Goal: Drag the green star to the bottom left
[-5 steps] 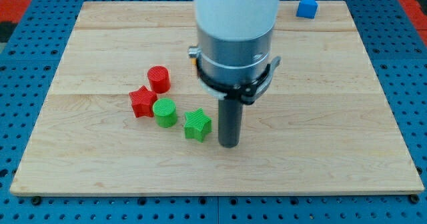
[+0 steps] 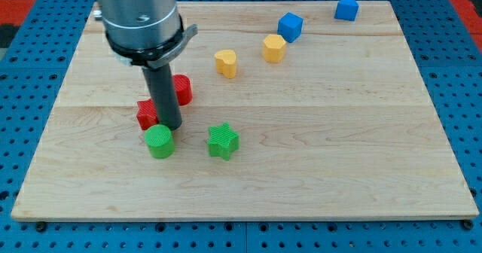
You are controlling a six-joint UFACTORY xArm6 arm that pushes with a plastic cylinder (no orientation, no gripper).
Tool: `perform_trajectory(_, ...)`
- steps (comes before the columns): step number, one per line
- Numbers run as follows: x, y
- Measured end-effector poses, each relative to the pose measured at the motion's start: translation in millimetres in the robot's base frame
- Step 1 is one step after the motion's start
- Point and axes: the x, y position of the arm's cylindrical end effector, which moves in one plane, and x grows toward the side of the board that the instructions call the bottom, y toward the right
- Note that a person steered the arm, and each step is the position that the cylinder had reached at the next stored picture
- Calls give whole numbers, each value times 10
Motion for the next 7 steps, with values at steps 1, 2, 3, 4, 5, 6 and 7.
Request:
perform_trajectory(1, 7, 53)
perform_trajectory(2, 7, 512)
perform_trajectory(3, 7, 1041)
perform_trajectory(4, 143, 1123)
perform_trajectory(5, 424, 867)
perform_trajectory(6, 541, 635)
perform_trajectory(7, 578, 636)
